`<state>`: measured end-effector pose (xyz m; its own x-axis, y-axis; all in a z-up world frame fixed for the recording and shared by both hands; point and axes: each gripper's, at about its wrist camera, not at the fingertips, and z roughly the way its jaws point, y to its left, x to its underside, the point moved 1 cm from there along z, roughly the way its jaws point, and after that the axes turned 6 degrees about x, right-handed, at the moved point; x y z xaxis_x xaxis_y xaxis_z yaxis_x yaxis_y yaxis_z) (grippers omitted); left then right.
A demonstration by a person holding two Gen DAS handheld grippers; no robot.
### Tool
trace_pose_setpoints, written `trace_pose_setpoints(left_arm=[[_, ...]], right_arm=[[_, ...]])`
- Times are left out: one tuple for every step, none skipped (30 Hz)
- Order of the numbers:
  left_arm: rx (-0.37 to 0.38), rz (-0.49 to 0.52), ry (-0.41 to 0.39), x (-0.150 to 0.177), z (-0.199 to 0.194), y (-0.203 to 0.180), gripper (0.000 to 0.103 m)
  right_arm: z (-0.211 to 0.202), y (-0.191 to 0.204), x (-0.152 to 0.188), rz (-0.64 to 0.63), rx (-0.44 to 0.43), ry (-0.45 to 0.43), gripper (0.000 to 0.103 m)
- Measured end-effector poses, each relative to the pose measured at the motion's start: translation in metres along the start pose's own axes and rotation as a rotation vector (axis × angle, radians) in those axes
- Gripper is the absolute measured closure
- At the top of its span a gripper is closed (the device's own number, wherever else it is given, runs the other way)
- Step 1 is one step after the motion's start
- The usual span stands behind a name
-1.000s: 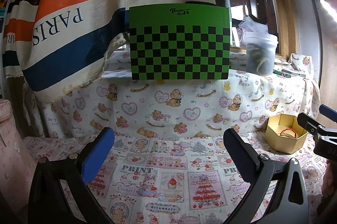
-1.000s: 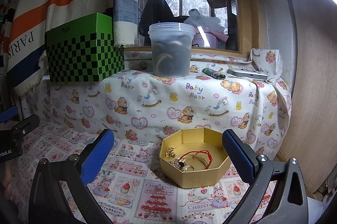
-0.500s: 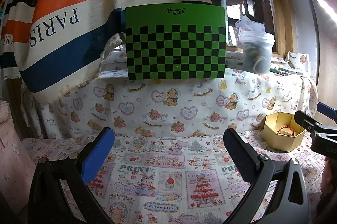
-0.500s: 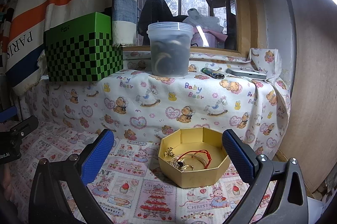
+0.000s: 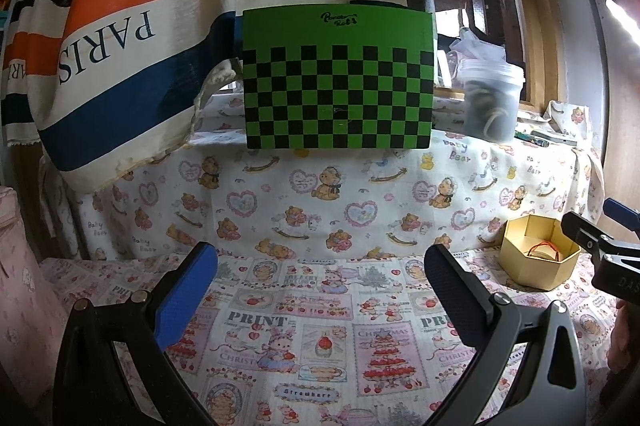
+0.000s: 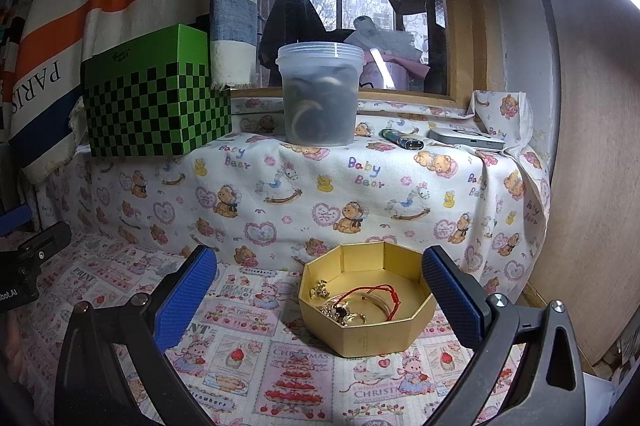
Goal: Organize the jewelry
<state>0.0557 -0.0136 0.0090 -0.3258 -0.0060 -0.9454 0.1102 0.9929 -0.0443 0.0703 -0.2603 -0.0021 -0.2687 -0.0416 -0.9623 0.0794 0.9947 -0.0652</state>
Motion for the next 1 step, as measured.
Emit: trace_pose_setpoints(left_arm=[[0.004, 0.002, 0.003, 0.0001, 0.0002, 0.0000, 0.000]], right_arm=[[0.0000, -0.0003, 0.0001, 0.000, 0.000, 0.000, 0.000]])
